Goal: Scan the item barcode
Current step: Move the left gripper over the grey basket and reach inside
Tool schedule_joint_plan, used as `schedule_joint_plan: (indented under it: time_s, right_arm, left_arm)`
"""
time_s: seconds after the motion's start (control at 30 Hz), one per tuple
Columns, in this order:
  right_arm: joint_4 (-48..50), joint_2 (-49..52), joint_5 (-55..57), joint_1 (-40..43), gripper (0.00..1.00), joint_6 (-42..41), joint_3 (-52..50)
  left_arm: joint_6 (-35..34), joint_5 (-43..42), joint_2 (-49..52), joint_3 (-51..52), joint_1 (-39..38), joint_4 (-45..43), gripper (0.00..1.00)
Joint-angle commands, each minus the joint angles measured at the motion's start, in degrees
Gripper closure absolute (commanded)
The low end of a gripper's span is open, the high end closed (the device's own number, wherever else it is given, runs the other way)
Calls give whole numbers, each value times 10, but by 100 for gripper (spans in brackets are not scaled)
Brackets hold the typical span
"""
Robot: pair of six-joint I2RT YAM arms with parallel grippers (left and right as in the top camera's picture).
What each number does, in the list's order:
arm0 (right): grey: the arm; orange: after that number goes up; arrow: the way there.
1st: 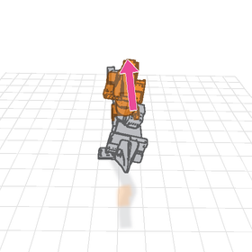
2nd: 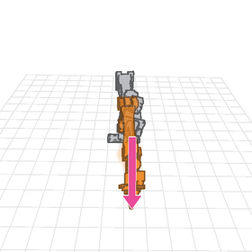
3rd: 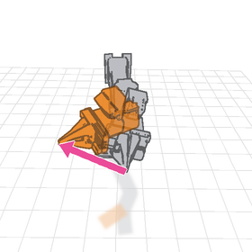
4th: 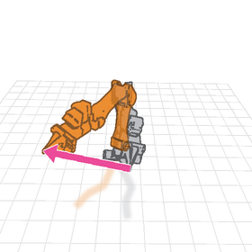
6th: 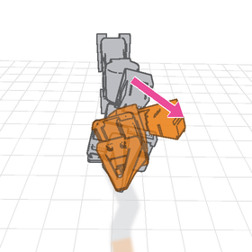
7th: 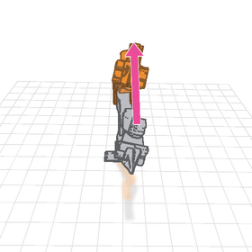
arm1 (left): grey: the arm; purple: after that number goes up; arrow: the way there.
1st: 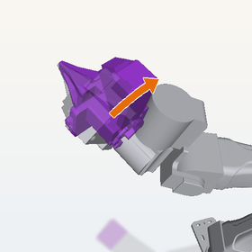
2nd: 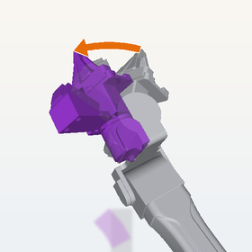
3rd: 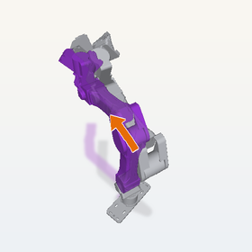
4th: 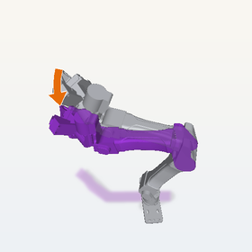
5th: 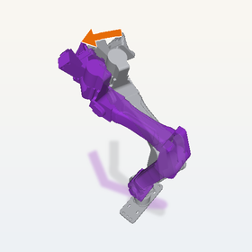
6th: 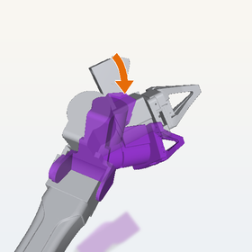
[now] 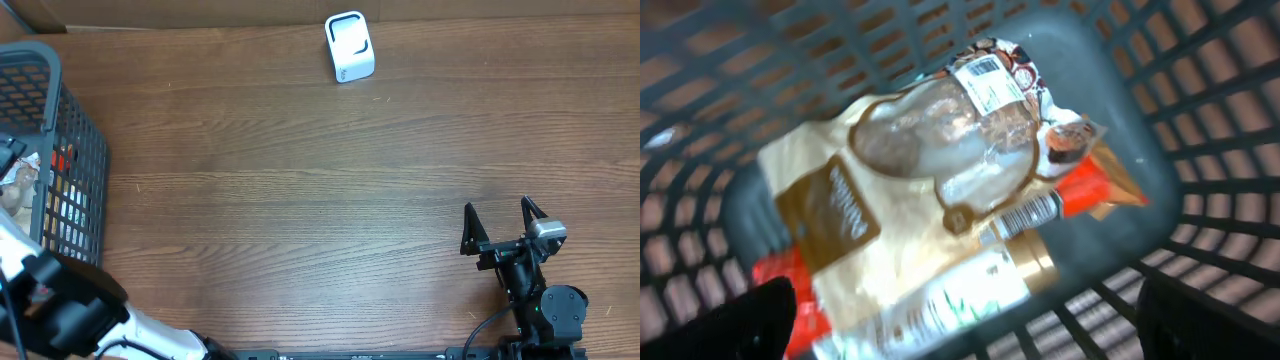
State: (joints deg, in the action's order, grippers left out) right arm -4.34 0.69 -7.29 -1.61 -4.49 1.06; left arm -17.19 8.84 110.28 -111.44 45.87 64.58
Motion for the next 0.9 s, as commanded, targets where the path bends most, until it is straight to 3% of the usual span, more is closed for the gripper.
schedule_joint_plan:
  time_s: [0.0, 0.5, 0.87]
  right_arm:
    - [3, -5, -3, -3, 0, -2, -6]
    - [3, -5, -3, -3, 0, -2, -6]
    - [3, -5, -3, -3, 0, -2, -6]
  left_arm:
    - [89, 1, 44, 1, 3, -5, 1]
    - [210, -2, 150, 1, 4, -102, 0]
    - [224, -10, 218, 1, 4, -155, 0]
